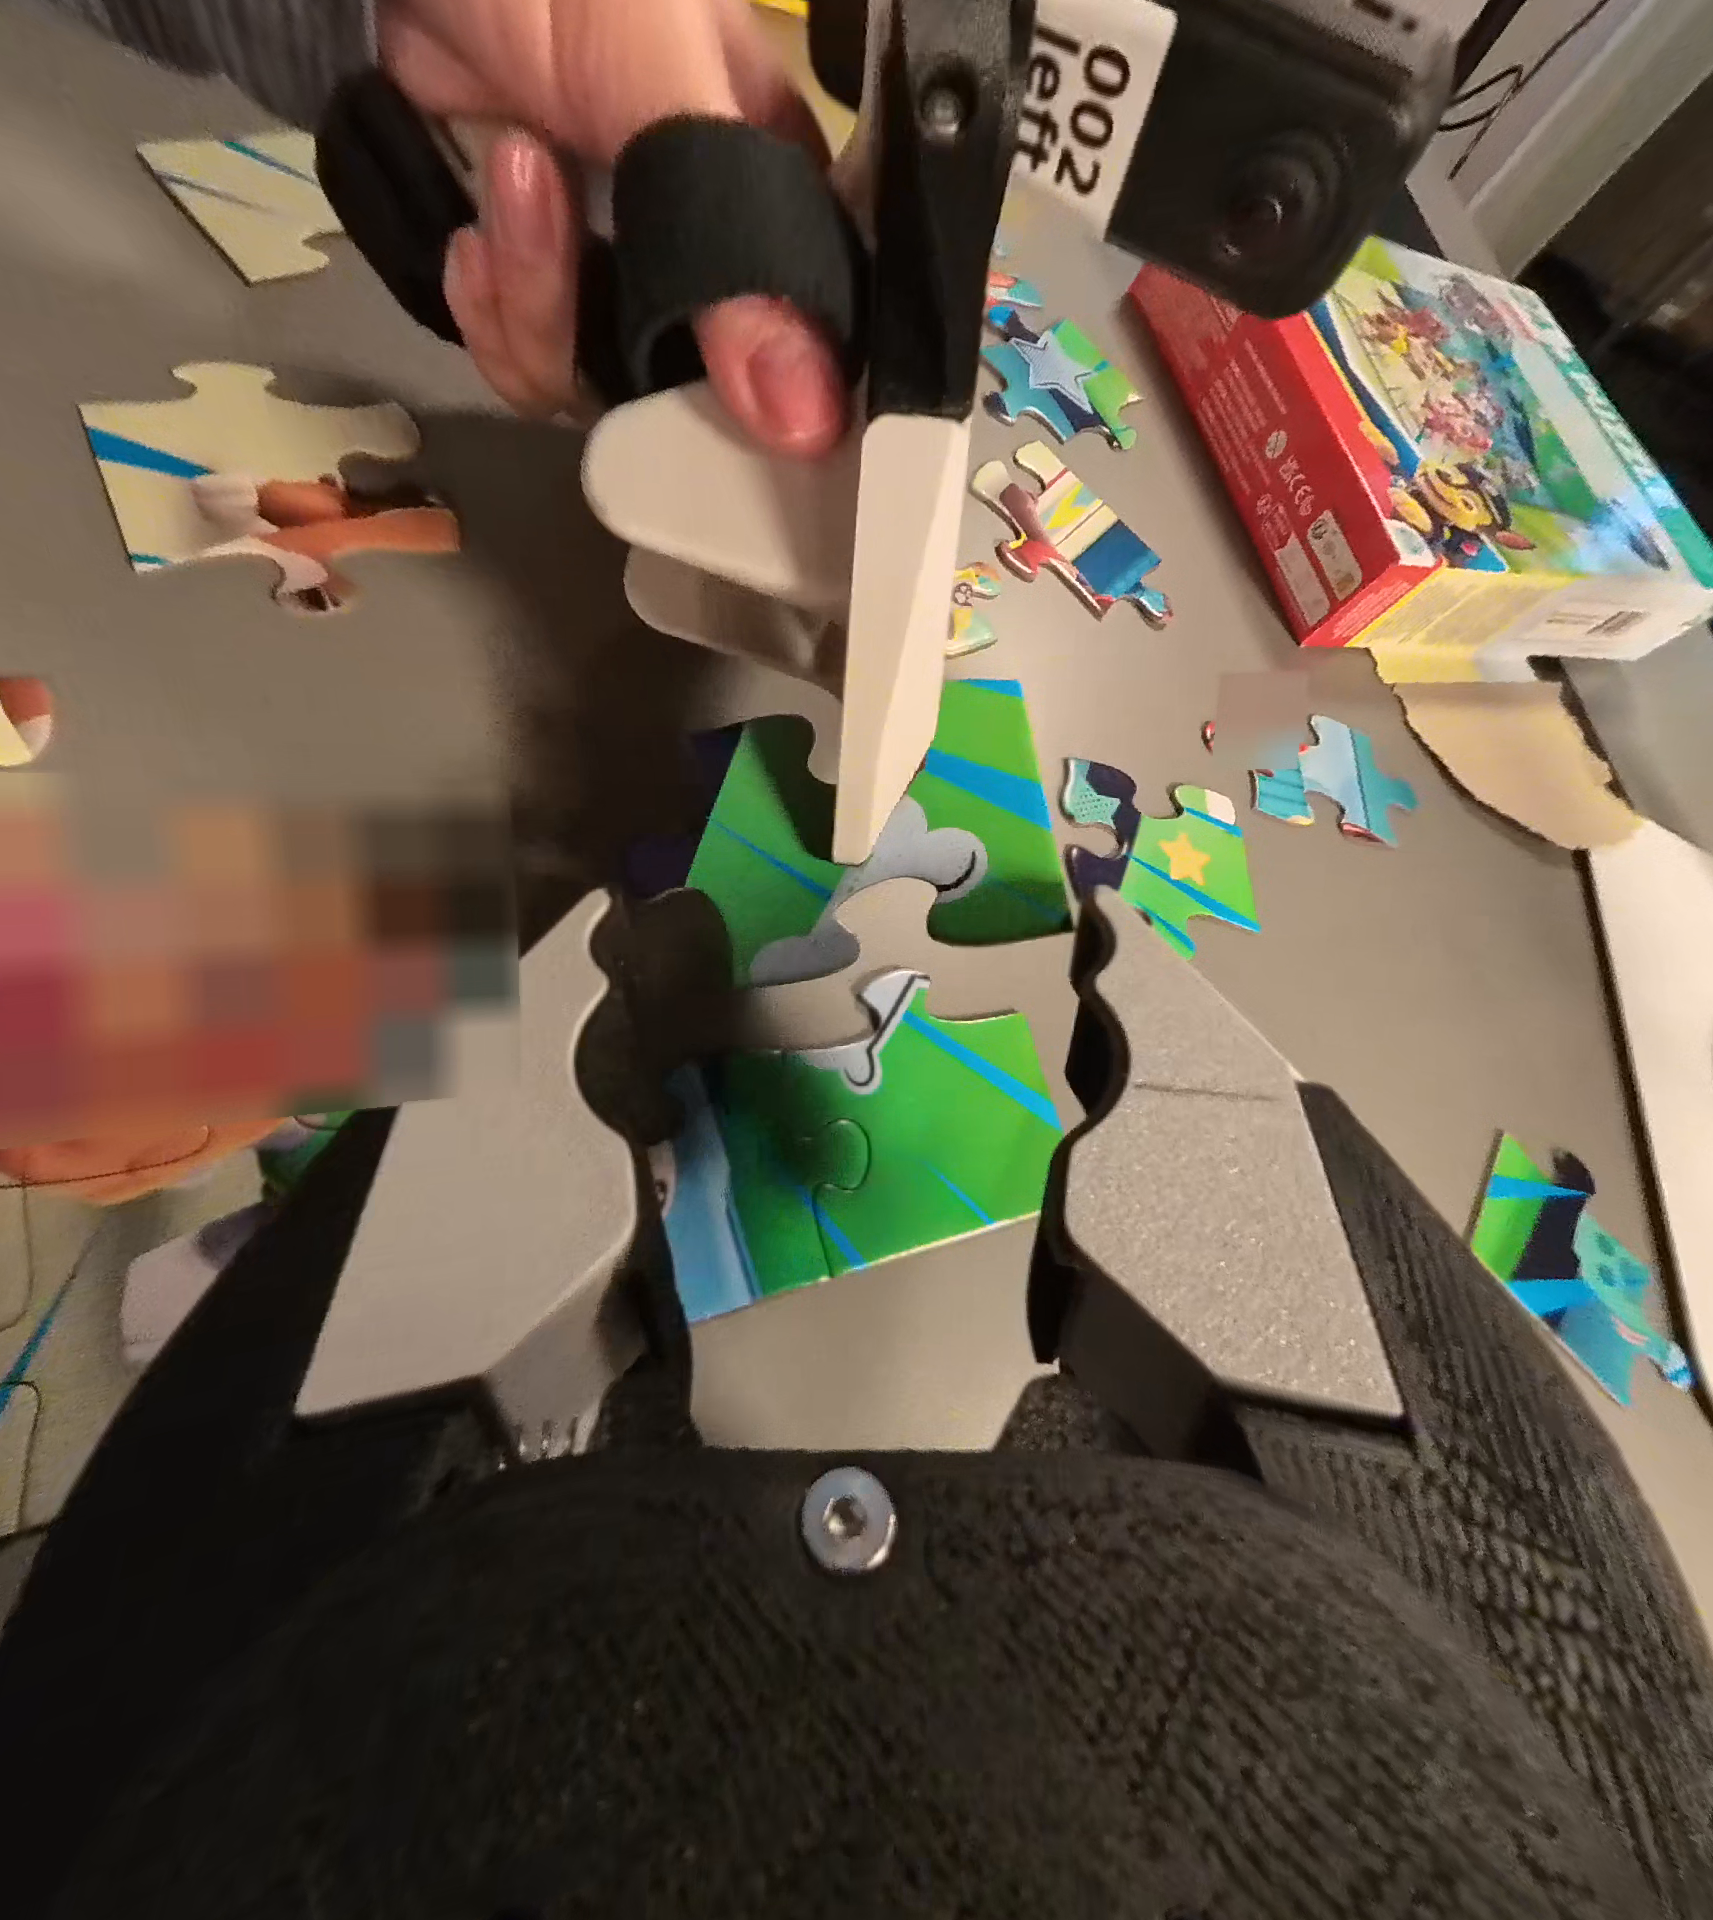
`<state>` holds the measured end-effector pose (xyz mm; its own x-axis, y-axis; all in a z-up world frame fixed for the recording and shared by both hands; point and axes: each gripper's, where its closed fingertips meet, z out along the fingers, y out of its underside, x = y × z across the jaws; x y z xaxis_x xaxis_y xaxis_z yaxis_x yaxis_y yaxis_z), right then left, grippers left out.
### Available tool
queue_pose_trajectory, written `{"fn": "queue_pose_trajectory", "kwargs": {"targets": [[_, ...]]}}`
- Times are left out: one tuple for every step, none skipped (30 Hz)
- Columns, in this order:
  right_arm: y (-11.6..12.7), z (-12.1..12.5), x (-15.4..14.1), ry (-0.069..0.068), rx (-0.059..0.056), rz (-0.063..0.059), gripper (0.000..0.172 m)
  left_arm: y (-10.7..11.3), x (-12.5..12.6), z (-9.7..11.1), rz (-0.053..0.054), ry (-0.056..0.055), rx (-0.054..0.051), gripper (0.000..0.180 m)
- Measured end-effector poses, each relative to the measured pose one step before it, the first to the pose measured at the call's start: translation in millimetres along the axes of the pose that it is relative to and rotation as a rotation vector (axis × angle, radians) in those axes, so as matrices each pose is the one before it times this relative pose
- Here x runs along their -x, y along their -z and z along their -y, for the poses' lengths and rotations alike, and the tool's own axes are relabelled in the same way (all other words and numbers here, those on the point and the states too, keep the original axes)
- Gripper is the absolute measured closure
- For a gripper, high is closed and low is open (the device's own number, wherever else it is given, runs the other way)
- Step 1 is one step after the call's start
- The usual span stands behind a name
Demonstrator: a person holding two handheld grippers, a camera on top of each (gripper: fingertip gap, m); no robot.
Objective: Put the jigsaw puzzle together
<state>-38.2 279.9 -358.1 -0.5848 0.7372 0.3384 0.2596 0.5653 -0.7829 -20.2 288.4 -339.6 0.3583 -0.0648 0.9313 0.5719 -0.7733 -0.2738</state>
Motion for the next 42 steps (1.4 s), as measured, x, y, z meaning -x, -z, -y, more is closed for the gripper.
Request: {"fn": "queue_pose_trajectory", "kwargs": {"targets": [[0.04,-0.07,1.03,0.0095,0.0045,0.0017,0.090,-0.62,-0.79,-1.44,-0.0080,0.0040,0.0097,0.180],[-0.20,-0.73,2.08,-0.0056,0.0065,0.0126,0.090,0.00,1.26,-1.72,0.0023,0.0019,0.0076,0.180],[-0.11,-1.49,2.88,-0.0161,0.0090,0.0218,0.092,-0.80,1.32,-2.56,0.0042,0.0006,0.0148,0.180],[0.39,-2.24,0.64,-0.0178,0.0120,0.0098,0.104,-0.83,0.82,-2.76,0.0039,0.0047,0.0101,0.180],[1.04,-1.43,-0.12,-0.0064,0.0023,0.0050,0.107,0.13,0.41,-1.82,-0.0006,-0.0046,0.0106,0.180],[1.28,0.74,-0.23,-0.0092,-0.0113,0.0038,0.107,-0.48,-0.44,1.27,0.0031,-0.0147,-0.0149,0.178],[1.32,1.52,-1.15,-0.0159,-0.0143,-0.0005,0.107,1.00,0.95,3.67,0.0230,-0.0245,-0.0329,0.167],[0.94,0.94,-1.94,-0.0156,-0.0080,-0.0045,0.107,2.18,-0.74,3.47,0.0169,-0.0352,-0.0301,0.160],[0.65,-0.08,-2.33,-0.0118,-0.0014,-0.0078,0.107,3.38,-2.66,3.50,0.0079,-0.0351,-0.0281,0.153],[0.66,-0.67,-2.82,-0.0084,0.0010,-0.0122,0.107,4.09,-2.49,3.59,0.0079,-0.0330,-0.0288,0.147],[0.29,-1.09,-1.99,-0.0056,0.0018,-0.0085,0.107,5.06,-3.54,3.88,0.0058,-0.0541,-0.0335,0.141],[0.29,-1.27,-1.53,-0.0044,0.0019,-0.0064,0.106,5.66,-4.98,5.61,0.0012,-0.0793,-0.0443,0.137],[0.10,-0.99,-1.29,-0.0037,0.0009,-0.0059,0.107,6.28,-5.44,5.11,0.0040,-0.1046,-0.0446,0.137],[0.08,-0.63,-0.18,-0.0037,0.0002,0.0013,0.107,6.15,-5.29,3.01,0.0110,-0.1269,-0.0278,0.137],[0.04,-0.21,0.12,-0.0042,-0.0027,0.0035,0.107,5.78,-2.07,1.34,0.0377,-0.1484,-0.0127,0.137],[0.00,0.48,0.05,-0.0037,-0.0085,0.0034,0.107,5.54,1.59,-0.44,0.0718,-0.1778,-0.0002,0.139],[-0.24,0.20,-0.08,-0.0065,-0.0102,0.0047,0.107,4.66,1.26,-4.61,0.0801,-0.2071,0.0257,0.141],[-0.46,-0.67,0.28,-0.0117,-0.0059,0.0081,0.107,2.87,-0.70,-7.01,0.0767,-0.2192,0.0473,0.141],[-0.71,-1.04,0.42,-0.0131,-0.0019,0.0102,0.107,1.16,-3.51,-5.90,0.0630,-0.2171,0.0465,0.141],[-0.54,-0.81,0.33,-0.0085,0.0015,0.0070,0.107,-0.26,-4.89,-4.06,0.0520,-0.2010,0.0446,0.139],[-0.14,0.16,0.14,-0.0021,-0.0016,0.0025,0.107,-2.04,-6.14,-2.67,0.0349,-0.1694,0.0388,0.132],[0.35,0.76,0.29,-0.0001,-0.0051,0.0022,0.107,-3.05,-7.74,-1.65,0.0135,-0.1417,0.0331,0.129],[0.52,0.39,0.01,-0.0024,-0.0043,0.0012,0.107,-3.17,-5.75,0.53,0.0183,-0.1071,0.0197,0.130],[0.55,0.57,0.76,-0.0058,-0.0045,0.0071,0.107,-2.50,-4.65,2.69,0.0180,-0.0808,0.0006,0.131],[0.44,1.07,1.34,-0.0091,-0.0069,0.0118,0.107,-1.64,-2.79,3.21,0.0251,-0.0653,-0.0070,0.136],[0.27,1.40,1.46,-0.0090,-0.0088,0.0120,0.107,-1.64,0.15,1.36,0.0368,-0.0557,0.0024,0.138],[0.38,1.38,1.46,-0.0070,-0.0087,0.0115,0.107,-1.68,-2.40,-0.03,0.0112,-0.0523,0.0084,0.142],[0.16,1.08,1.18,-0.0067,-0.0068,0.0101,0.107,-1.39,-3.11,0.20,-0.0025,-0.0412,0.0070,0.147],[0.14,0.83,1.05,-0.0070,-0.0054,0.0093,0.107,-1.25,-1.30,0.24,0.0031,-0.0288,0.0047,0.151],[0.23,0.73,0.76,-0.0067,-0.0048,0.0079,0.107,0.22,1.27,0.29,0.0181,-0.0221,0.0040,0.158],[0.27,0.45,0.47,-0.0053,-0.0042,0.0049,0.107,0.08,2.00,0.49,0.0191,-0.0220,0.0000,0.167],[0.40,0.35,-0.26,-0.0030,-0.0037,-0.0006,0.107,-0.01,3.57,0.71,0.0258,-0.0172,-0.0002,0.177],[0.34,0.59,-0.20,-0.0026,-0.0046,-0.0005,0.107,0.15,3.16,0.55,0.0205,-0.0146,0.0014,0.178],[0.44,0.77,0.09,-0.0069,-0.0062,0.0038,0.107,0.43,2.79,0.66,0.0167,-0.0136,0.0002,0.179],[0.96,1.70,-0.18,-0.0102,-0.0124,0.0023,0.107,0.13,1.47,0.12,0.0082,-0.0137,0.0038,0.179],[1.71,2.31,-1.50,-0.0123,-0.0185,-0.0053,0.107,-1.13,0.48,-1.50,0.0031,-0.0078,0.0102,0.180],[2.28,1.07,-4.23,-0.0118,-0.0114,-0.0203,0.107,-2.18,-2.28,-2.82,-0.0176,0.0087,0.0169,0.180],[2.01,-0.95,-6.12,-0.0108,-0.0004,-0.0306,0.107,-2.15,-1.47,-3.52,-0.0146,0.0165,0.0188,0.180],[1.08,-1.06,-6.12,-0.0136,0.0015,-0.0315,0.109,-1.57,-0.60,-3.16,-0.0124,0.0139,0.0132,0.180],[-0.14,-0.92,-5.38,-0.0111,0.0051,-0.0314,0.113,-1.30,-0.04,-3.32,-0.0168,0.0124,0.0156,0.180],[-0.79,-1.62,-5.38,-0.0011,0.0127,-0.0375,0.117,-1.45,0.88,-3.54,-0.0160,0.0120,0.0163,0.180],[-0.73,-2.15,-5.16,0.0097,0.0162,-0.0410,0.125,-1.98,0.39,-3.27,-0.0208,0.0122,0.0124,0.180]]}}
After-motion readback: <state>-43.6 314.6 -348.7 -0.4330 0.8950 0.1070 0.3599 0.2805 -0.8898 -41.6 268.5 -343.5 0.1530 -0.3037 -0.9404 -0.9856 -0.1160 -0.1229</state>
